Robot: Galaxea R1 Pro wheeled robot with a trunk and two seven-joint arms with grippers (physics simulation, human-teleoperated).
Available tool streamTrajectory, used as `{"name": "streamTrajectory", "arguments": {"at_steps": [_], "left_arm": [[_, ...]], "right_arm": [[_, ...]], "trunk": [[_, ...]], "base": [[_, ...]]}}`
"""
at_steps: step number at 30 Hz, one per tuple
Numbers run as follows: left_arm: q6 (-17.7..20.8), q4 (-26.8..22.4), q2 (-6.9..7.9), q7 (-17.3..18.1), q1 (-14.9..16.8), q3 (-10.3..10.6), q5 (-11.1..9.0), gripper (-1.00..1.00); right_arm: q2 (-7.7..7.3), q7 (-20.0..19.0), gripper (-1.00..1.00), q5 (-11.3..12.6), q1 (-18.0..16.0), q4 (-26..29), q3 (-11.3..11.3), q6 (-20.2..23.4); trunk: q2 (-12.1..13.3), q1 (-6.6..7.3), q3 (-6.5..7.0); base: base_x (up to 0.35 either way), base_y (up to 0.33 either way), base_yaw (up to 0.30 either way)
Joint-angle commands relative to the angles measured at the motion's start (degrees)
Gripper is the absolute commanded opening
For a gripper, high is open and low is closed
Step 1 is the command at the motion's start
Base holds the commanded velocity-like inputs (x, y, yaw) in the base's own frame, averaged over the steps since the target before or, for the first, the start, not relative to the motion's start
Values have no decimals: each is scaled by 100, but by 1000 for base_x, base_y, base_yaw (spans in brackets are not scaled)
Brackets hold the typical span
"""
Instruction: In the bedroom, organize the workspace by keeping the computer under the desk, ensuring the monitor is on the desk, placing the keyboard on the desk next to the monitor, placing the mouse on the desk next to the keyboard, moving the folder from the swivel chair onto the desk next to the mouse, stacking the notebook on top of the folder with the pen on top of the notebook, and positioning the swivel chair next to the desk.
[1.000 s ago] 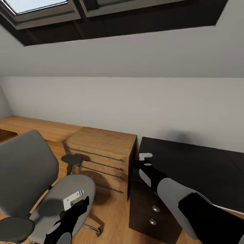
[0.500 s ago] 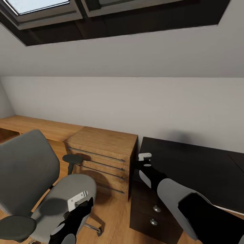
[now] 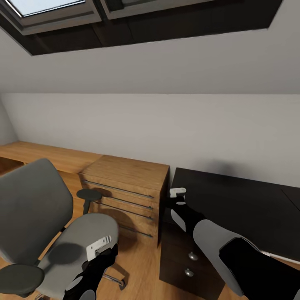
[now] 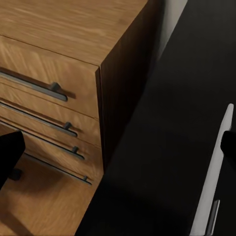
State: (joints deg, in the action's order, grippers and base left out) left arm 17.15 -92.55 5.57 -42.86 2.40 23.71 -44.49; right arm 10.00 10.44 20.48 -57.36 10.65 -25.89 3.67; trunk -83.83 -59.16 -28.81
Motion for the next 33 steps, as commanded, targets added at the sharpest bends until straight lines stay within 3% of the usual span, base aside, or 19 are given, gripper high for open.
{"name": "streamTrajectory", "arguments": {"at_steps": [1, 14, 23, 33], "left_arm": [[16, -9, 5, -41, 6, 11, -25, 100], [16, -9, 5, -46, 6, 11, -25, 100], [15, -8, 5, -47, 6, 19, -25, 100], [10, -9, 5, -47, 6, 13, -20, 100]], "right_arm": [[0, 41, 100, 41, -6, 7, -47, 29], [0, 220, 100, 52, -6, 17, -34, 60], [0, 862, 100, 94, -8, 24, -13, 72], [0, 924, 100, 96, -9, 18, 139, 73]], "trunk": [[-45, -23, -25], [-567, -308, -258], [-928, -506, -420], [-1329, -725, -599]], "base": [[0, 0, 0], [0, 0, 0], [0, 0, 0], [0, 0, 0]]}}
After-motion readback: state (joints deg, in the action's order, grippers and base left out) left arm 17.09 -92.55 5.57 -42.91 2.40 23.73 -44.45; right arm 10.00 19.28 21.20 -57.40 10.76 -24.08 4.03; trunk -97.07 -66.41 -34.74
